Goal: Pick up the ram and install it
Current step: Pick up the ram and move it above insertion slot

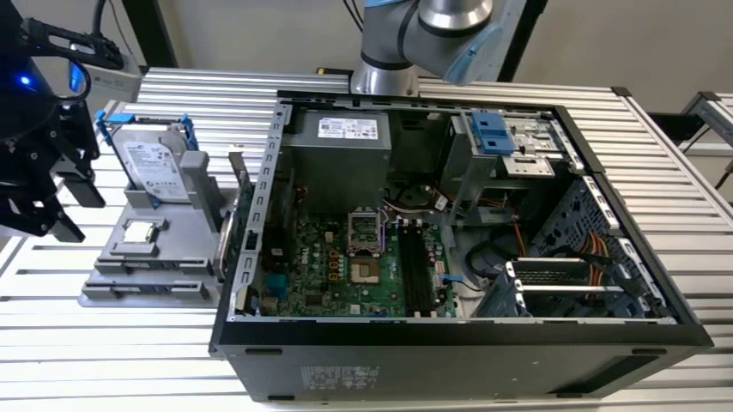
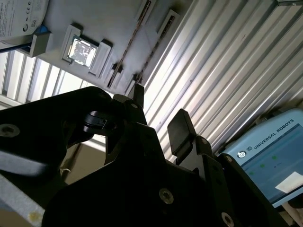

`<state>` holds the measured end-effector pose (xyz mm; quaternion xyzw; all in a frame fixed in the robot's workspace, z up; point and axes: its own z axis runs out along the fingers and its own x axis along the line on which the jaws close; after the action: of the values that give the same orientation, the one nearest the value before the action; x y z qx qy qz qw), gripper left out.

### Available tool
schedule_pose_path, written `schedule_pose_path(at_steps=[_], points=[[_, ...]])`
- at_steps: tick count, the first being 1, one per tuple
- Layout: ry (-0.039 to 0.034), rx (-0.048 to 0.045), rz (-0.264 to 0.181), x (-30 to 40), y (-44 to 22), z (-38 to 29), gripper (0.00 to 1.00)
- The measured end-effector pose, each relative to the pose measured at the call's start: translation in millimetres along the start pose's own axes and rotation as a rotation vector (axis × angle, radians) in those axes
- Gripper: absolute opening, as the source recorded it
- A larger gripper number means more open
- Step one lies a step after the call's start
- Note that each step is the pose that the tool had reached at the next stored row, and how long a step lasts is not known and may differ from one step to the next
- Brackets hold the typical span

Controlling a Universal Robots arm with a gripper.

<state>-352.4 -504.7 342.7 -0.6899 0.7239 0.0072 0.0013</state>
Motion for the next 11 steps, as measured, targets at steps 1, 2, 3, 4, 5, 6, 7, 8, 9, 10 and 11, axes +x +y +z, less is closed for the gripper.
schedule_pose_path(at_steps=[1,2,3,4,5,6,7,8,9,10,11], points=[[0.0001,-0.0001,0.0,0.0,0.0,0.4,1.0],[0.0001,-0.0001,0.0,0.0,0.0,0.8,1.0],[0.0,0.0,0.0,-0.1,0.0,1.3,1.0],[0.0,0.0,0.0,-0.1,0.0,1.8,1.0],[0.0,0.0,0.0,-0.1,0.0,2.2,1.0],[0.0,0.0,0.0,-0.1,0.0,2.7,1.0],[0.0,0.0,0.0,-0.1,0.0,3.1,1.0],[0.0,0.0,0.0,-0.1,0.0,3.5,1.0],[0.0,0.0,0.0,-0.1,0.0,4.0,1.0],[0.0,0.0,0.0,-0.1,0.0,4.4,1.0],[0.0,0.0,0.0,-0.1,0.0,4.8,1.0]])
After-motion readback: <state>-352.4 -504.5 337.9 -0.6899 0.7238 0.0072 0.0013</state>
